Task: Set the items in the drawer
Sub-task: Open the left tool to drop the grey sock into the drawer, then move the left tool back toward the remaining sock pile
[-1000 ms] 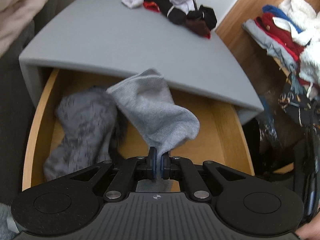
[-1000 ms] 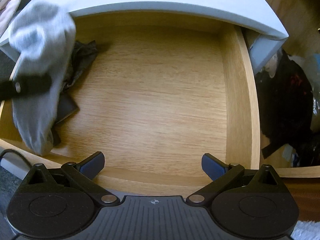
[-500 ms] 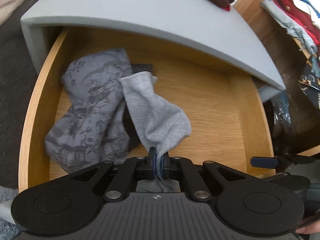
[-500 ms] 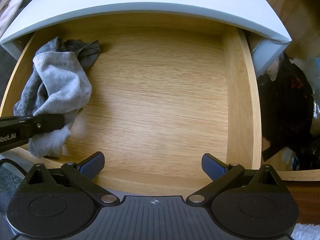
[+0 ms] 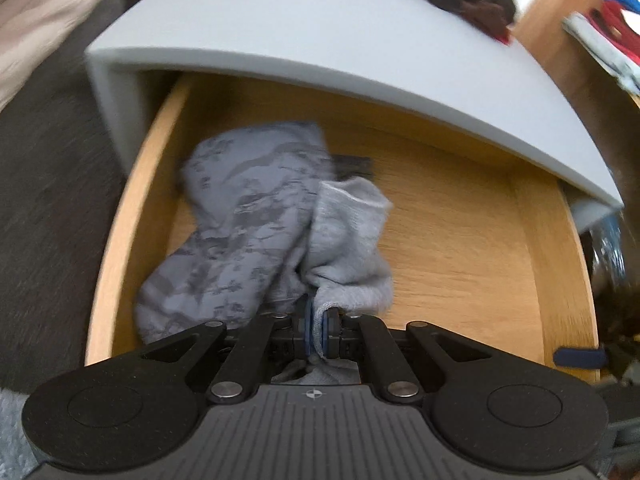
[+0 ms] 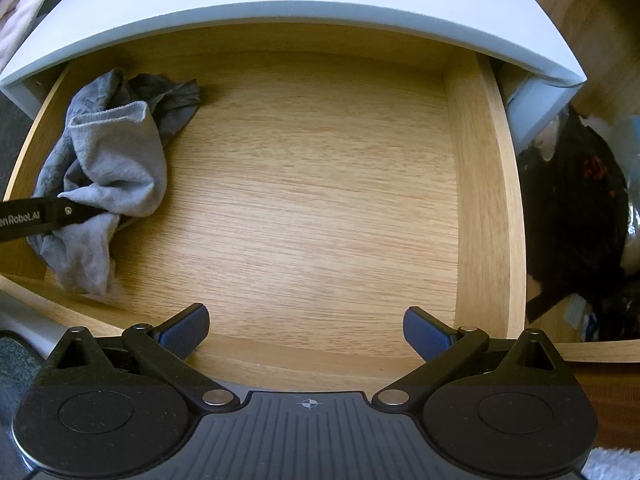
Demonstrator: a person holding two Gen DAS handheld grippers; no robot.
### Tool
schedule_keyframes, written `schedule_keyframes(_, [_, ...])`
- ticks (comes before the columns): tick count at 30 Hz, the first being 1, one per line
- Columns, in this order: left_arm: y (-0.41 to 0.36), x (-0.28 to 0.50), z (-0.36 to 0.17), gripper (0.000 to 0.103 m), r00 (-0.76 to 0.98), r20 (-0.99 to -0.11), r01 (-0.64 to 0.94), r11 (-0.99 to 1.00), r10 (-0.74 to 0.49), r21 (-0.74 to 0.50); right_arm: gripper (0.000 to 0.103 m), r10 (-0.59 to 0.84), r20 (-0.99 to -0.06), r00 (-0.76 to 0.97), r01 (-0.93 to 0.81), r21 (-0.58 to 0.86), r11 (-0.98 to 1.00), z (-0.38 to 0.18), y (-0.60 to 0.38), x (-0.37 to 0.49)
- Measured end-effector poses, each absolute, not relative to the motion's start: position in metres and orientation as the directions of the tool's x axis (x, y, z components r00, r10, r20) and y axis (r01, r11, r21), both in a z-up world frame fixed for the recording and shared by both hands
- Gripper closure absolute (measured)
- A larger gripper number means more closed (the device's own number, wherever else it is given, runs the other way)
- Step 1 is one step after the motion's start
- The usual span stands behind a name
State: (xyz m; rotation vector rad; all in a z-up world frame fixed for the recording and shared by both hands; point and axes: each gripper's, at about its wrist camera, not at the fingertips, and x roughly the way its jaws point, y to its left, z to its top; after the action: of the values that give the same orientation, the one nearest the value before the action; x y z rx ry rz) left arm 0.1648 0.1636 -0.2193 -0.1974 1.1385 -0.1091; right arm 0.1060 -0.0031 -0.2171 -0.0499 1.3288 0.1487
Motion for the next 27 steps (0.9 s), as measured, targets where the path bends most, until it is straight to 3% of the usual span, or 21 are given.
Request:
schedule_keyframes(4, [0.151,0.162,-0.209,0.092,0.436,-0.863,0.078,0.966,-0.256,-0.247,0.0,0.078,-0.969,0.234,-0.14,0.046,0.989,-0.217,-0.003,0.106])
schedule_keyframes(8, [0.138,0.155,-0.196,0.06,0.489,-0.825,0.144,0.959,-0.284,-0.244,0.0,0.071,-0.969,0.238,-0.143,0.037,0.989,-0.217,-0.001,0.105])
schedule_keyframes(9, [0.136,0.153,-0.193,0.058,0.508,-0.812,0.152,0.958,-0.286,-0.243,0.0,0.07,-0.968,0.241,-0.146,0.035,0.989,-0.217,-0.001,0.105])
schedule_keyframes(22, [0.148,0.163,-0.155,0.056,0.677,-0.715,0.023,0.976,-0.175,-0.216,0.0,0.072,-0.967,0.244,-0.142,0.038,0.989,-0.216,0.0,0.103])
schedule_keyframes(27, [0.156,0.166,-0.131,0.056,0.733,-0.652,0.056,0.973,-0.192,-0.224,0.0,0.07,-0.966,0.248,-0.14,0.036,0.989,-0.215,-0.001,0.103])
